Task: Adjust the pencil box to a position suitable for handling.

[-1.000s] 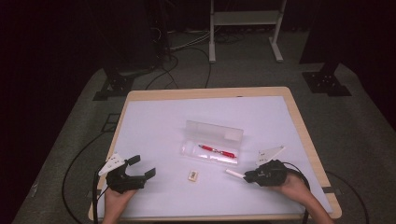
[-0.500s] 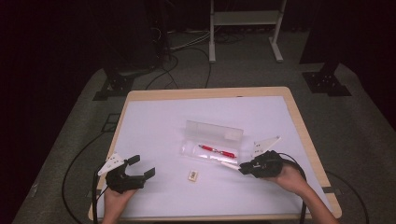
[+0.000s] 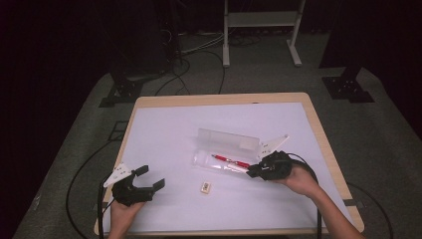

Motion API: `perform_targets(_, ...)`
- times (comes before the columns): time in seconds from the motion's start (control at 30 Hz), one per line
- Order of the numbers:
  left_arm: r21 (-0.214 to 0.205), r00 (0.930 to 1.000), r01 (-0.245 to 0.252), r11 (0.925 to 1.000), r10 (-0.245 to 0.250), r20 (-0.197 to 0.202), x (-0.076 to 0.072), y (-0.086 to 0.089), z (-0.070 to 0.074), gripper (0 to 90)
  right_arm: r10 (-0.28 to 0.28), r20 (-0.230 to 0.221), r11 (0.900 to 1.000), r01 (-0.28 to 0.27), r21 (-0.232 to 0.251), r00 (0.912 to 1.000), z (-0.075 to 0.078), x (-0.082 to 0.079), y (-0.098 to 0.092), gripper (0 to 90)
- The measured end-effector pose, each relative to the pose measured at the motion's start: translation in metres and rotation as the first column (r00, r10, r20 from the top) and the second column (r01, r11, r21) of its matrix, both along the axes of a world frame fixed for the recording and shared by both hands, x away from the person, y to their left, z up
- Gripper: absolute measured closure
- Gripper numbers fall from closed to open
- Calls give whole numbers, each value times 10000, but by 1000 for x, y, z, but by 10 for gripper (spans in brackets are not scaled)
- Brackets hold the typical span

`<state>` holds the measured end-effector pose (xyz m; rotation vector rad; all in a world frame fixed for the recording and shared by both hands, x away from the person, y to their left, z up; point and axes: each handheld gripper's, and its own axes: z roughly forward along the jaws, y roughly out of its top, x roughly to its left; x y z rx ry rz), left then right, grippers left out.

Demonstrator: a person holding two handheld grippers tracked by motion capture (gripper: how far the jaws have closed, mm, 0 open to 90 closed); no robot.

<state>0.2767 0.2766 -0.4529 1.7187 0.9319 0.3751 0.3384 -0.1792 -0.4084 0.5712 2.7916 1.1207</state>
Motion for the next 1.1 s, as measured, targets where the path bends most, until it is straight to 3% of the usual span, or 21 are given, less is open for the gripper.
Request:
perform_targets(0.5,-76,10000,-19,10000,19,29,0,1,0,73,238,69,9997,-238,16,9997,10,26,27,779)
perform_targets(1.1,-82,10000,-37,10000,38,71,0,2,1,73,417,7,9984,-416,-381,9991,1,42,52,778)
